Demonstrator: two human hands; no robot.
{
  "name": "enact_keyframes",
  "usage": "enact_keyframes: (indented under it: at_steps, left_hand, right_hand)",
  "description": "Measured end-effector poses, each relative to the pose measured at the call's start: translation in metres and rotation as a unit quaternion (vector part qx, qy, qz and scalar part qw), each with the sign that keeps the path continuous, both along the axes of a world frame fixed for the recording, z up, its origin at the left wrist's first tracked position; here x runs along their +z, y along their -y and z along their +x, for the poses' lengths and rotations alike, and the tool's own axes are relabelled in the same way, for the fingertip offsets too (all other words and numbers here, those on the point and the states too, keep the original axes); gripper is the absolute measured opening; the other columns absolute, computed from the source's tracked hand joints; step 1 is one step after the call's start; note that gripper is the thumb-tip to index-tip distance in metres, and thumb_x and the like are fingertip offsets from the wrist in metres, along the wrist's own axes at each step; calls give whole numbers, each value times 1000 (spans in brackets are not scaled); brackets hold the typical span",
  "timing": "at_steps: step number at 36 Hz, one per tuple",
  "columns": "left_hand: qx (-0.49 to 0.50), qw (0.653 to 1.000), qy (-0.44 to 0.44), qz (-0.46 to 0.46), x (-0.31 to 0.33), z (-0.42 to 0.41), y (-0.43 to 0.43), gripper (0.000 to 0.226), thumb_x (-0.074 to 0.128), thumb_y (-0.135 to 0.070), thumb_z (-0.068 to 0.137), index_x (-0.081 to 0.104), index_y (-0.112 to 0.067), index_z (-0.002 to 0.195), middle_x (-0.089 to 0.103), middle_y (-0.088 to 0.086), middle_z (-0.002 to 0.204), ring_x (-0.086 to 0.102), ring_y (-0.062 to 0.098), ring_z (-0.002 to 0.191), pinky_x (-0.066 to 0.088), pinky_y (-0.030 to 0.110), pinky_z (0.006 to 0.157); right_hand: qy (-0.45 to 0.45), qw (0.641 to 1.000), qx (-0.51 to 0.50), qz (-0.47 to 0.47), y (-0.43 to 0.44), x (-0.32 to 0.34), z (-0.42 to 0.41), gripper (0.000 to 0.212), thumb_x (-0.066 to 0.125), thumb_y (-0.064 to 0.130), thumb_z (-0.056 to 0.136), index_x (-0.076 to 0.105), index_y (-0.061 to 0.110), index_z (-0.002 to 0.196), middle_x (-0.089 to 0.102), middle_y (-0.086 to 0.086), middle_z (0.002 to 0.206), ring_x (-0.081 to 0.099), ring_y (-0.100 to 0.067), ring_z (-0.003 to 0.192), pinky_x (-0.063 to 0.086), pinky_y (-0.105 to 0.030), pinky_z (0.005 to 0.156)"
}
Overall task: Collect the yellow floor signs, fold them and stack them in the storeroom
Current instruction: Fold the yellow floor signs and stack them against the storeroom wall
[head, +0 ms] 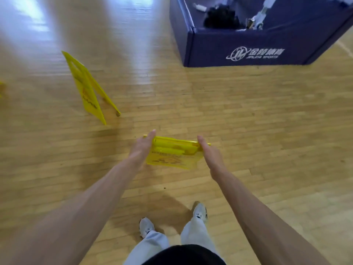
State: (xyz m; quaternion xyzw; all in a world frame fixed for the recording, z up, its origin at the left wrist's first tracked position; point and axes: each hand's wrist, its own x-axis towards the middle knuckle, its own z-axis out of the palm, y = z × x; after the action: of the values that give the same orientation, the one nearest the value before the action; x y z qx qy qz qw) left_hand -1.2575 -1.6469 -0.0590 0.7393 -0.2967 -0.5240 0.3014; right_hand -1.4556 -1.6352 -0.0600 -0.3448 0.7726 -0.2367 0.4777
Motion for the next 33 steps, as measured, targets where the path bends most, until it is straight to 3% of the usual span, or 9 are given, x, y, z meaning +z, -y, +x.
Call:
enact_keyframes:
  at_steps: [7, 15, 21, 26, 29, 33]
  left_hand:
    - [96, 995, -1, 2, 11, 98, -11, 71, 52, -51, 91, 44, 0, 140, 47, 15, 145, 44, 31, 133, 33, 36, 105]
    - [204, 978, 3, 39, 7, 191, -19, 72, 49, -52, 92, 45, 2, 139, 50, 18, 142, 47, 33, 130, 38, 37, 103]
    - [262, 962, 49, 50, 5, 244, -6, 68, 48, -56, 90, 54, -1, 131, 54, 16, 138, 50, 34, 126, 40, 41, 104]
    - [312, 945, 77, 58, 14, 278, 18, 71, 49, -57, 89, 50, -2, 136, 51, 16, 141, 48, 34, 128, 39, 39, 101]
    - [333, 937, 86, 61, 17, 297, 34, 70, 48, -56, 90, 51, -2, 135, 52, 16, 139, 49, 33, 126, 39, 36, 98]
    - [352, 931, 82, 57, 15, 321, 50, 66, 52, -56, 87, 60, -1, 124, 59, 18, 128, 56, 35, 116, 46, 41, 97]
  right_hand:
    - [1, 994, 108, -28, 30, 14, 95, 77, 49, 68, 87, 63, 2, 126, 61, -15, 132, 55, -29, 122, 39, -36, 94]
    - [21, 976, 216, 9, 65, 2, 195, 82, 47, 74, 84, 61, 5, 126, 59, -9, 126, 54, -27, 110, 37, -37, 85]
    - [54, 964, 259, 27, 99, -9, 258, 80, 48, 72, 85, 60, 7, 129, 57, -12, 135, 52, -29, 125, 37, -36, 89]
    - [70, 951, 297, 45, 132, -16, 299, 82, 49, 75, 81, 61, 8, 126, 61, -9, 123, 55, -27, 109, 45, -43, 94]
    - [90, 945, 312, 48, 154, -19, 321, 74, 51, 68, 86, 61, 6, 124, 59, -7, 117, 52, -23, 102, 40, -37, 87]
    - [92, 937, 331, 58, 178, -22, 347, 75, 50, 71, 85, 60, 9, 126, 55, -5, 112, 50, -22, 101, 39, -38, 88]
